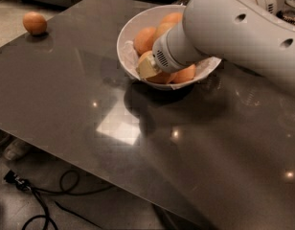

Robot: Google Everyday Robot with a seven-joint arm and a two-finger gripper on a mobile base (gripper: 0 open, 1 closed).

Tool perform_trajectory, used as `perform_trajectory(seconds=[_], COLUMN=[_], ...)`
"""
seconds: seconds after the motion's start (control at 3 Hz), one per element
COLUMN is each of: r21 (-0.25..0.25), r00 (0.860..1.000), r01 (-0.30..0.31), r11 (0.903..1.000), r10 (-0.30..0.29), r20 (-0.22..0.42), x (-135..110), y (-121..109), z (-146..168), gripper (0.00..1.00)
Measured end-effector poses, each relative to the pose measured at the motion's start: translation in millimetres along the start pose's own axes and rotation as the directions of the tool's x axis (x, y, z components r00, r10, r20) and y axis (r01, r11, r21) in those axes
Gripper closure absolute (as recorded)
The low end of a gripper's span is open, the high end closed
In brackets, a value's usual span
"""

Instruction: Pick orange from white bowl

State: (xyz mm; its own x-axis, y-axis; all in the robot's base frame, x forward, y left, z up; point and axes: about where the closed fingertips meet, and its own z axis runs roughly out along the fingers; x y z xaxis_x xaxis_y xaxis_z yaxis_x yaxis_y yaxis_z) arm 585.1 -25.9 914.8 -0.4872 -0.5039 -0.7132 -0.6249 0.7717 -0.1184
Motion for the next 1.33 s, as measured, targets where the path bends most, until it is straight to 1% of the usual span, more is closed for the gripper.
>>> perform_trajectory(seconds=[0.33, 0.67, 1.0, 1.33], r21=[0.0, -0.034, -0.108, -0.15], r00=[1.0, 1.0, 0.996, 0.986], r01=[0.0, -0.007, -0.023, -0.027], r11=[1.0, 0.9994, 0.9939, 0.9883], r10=[0.0, 0.008, 0.032, 0.052], r20=[0.0, 0.02, 0.085, 0.161], x=[0.0, -4.2, -19.0, -37.4], y=[0.0, 0.6, -6.8, -21.4], z=[0.0, -3.5, -18.0, -40.1], gripper=[1.0, 1.0, 1.0, 1.0])
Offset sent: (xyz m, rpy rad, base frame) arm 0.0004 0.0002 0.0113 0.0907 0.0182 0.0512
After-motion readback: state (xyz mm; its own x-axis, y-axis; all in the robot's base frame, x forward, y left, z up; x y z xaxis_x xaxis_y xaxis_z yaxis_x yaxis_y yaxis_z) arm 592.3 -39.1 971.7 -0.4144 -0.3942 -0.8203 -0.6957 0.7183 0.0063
